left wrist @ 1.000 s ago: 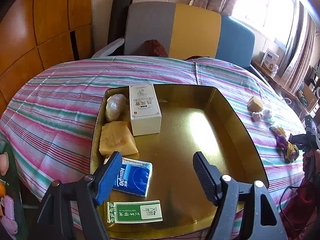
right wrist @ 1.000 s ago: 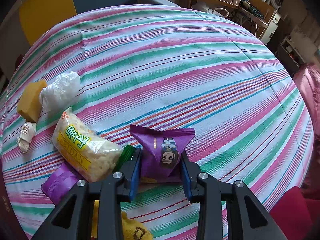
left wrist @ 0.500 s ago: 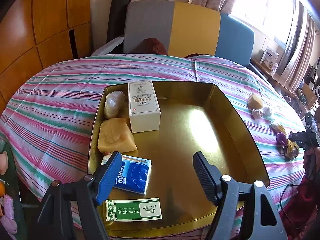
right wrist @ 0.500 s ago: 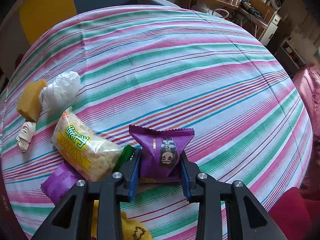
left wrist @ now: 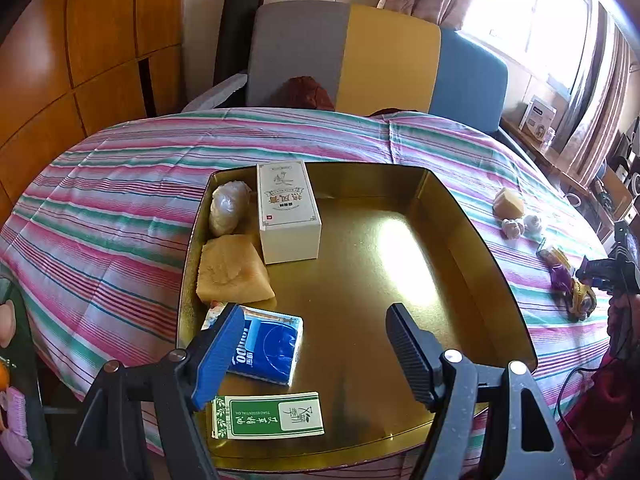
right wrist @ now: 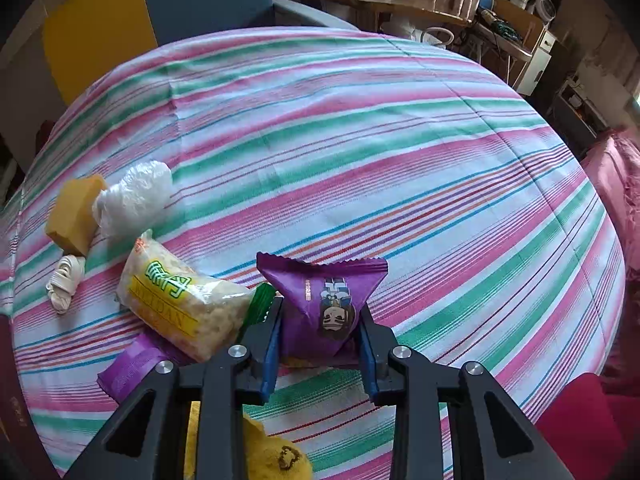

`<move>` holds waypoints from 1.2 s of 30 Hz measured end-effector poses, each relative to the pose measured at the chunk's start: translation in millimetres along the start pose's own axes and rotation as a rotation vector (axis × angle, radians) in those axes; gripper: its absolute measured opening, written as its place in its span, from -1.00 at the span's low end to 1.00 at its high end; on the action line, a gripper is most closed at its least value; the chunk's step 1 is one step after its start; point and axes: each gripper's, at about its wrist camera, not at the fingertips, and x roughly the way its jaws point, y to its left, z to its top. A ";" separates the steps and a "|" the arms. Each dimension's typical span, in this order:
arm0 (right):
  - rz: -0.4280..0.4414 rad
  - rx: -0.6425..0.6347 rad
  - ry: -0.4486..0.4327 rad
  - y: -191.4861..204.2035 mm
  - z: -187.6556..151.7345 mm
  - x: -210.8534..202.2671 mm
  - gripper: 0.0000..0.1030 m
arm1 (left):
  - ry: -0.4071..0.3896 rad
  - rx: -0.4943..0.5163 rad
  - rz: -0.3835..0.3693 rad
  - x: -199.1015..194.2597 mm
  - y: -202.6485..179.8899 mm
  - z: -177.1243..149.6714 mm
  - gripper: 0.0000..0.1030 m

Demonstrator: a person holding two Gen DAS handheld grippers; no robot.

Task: Organize objects
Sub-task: 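Lift the purple snack packet off the table with the right tool, then carry the purple packet into the gold tray and open the right tool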

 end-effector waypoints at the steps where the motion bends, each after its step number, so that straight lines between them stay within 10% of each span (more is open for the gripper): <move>1: 0.009 -0.002 -0.024 1.6 0.0 -5.8 -0.36 | -0.001 -0.001 -0.002 -0.3 1.2 0.2 0.44; 9: 0.099 -0.119 -0.176 46.4 -5.2 -64.6 -0.36 | -0.011 -0.049 -0.011 -3.8 23.2 -2.3 0.44; 16: 0.362 -0.367 -0.230 170.5 -33.9 -130.4 -0.36 | -0.017 -0.107 0.011 -6.3 41.4 -5.9 0.44; 23: 0.581 -0.638 -0.088 325.3 -100.1 -143.4 -0.36 | -0.027 -0.124 0.008 -8.8 53.5 -5.7 0.44; 36: 0.562 -0.633 0.123 448.9 -132.4 -65.4 -0.16 | 0.009 -0.172 -0.001 0.6 74.5 -11.9 0.43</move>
